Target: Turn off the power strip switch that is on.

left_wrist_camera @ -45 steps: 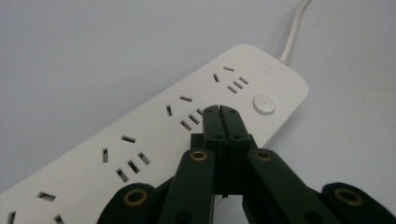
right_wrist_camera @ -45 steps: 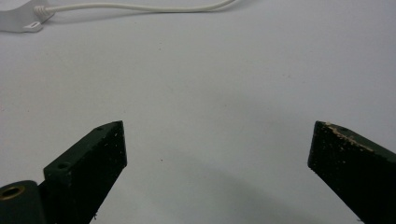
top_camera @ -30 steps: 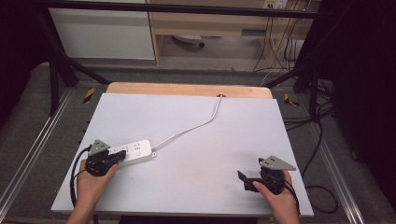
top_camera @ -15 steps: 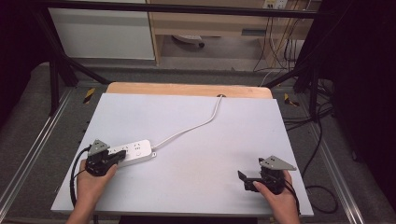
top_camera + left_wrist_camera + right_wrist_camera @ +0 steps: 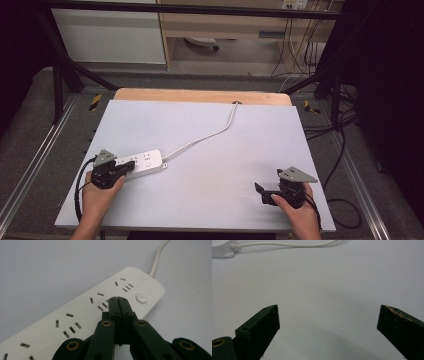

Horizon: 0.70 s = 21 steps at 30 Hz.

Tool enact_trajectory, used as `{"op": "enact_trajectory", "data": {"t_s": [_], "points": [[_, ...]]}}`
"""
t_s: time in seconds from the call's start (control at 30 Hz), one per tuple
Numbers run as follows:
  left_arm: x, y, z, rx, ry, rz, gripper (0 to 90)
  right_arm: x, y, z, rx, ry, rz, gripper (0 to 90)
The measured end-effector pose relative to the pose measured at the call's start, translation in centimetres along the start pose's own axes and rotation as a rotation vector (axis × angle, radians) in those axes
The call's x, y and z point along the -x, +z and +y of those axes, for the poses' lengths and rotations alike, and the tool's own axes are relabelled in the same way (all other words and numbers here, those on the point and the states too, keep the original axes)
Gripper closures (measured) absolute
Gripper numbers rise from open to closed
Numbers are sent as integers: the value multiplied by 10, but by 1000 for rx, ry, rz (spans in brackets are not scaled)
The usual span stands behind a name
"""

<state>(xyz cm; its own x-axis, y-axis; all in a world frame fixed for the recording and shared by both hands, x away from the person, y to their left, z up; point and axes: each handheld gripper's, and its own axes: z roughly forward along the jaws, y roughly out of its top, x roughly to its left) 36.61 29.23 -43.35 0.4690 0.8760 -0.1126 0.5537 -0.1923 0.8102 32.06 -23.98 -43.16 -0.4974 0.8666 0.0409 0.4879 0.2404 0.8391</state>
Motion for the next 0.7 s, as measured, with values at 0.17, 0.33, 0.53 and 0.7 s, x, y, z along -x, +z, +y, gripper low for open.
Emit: {"op": "enact_trajectory", "data": {"t_s": [0.17,0.33,0.53,0.7], "points": [[0,0,0,4,-9,-4,900,0,0,0,2,4,2,48],[0,-1,0,16,-14,-8,900,0,0,0,2,4,2,48],[0,-3,1,40,-11,-11,900,0,0,0,-2,4,3,46],[1,-5,2,65,-8,-12,900,0,0,0,-1,2,3,47]]}}
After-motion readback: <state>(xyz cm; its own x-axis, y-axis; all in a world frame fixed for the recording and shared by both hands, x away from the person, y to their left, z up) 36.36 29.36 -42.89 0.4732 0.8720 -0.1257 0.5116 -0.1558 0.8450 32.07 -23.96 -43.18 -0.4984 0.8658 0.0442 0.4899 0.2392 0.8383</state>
